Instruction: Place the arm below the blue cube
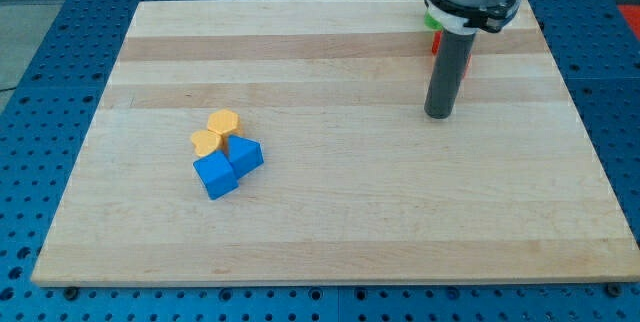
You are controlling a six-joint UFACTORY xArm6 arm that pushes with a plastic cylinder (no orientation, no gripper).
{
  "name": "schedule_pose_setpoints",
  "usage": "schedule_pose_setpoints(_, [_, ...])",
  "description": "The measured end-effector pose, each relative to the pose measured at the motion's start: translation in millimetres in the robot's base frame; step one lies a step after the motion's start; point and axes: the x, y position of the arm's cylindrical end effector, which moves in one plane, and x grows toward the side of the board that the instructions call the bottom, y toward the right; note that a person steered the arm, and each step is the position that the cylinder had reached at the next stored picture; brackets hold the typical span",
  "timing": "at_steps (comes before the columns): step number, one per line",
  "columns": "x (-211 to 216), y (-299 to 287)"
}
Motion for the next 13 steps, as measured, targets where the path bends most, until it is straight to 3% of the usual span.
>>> schedule_pose_setpoints(2, [-45.9,-53.7])
schedule_pose_setpoints(5, [-47.5,-60.4])
schedule_pose_setpoints(6, [-26.4,-60.5])
schedule_pose_setpoints(8, [101.1,-66.9])
schedule_pose_setpoints(9, [135.2,-123.2])
schedule_pose_setpoints(11, [136.6,-215.7])
schedule_pose_setpoints(13, [132.7,-245.2])
